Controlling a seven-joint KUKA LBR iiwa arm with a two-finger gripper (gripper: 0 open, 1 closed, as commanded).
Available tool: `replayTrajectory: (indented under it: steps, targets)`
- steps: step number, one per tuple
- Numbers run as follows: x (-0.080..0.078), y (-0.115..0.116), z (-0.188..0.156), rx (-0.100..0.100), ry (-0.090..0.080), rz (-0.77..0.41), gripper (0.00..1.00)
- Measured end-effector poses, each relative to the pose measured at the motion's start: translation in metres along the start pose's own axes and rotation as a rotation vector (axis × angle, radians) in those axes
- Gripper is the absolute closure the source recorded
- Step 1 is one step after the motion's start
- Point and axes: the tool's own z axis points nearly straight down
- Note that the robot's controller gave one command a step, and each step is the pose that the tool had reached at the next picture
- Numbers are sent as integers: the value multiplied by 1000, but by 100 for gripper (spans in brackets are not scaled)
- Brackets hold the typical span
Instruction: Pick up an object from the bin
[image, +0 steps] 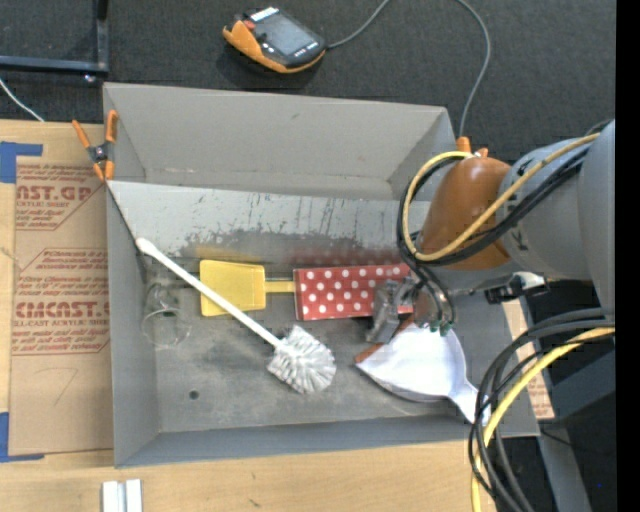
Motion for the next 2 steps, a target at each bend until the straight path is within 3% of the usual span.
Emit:
replayTrajectory:
  steps: [2]
  targets:
    - [2,0,-18,0,7,0,100]
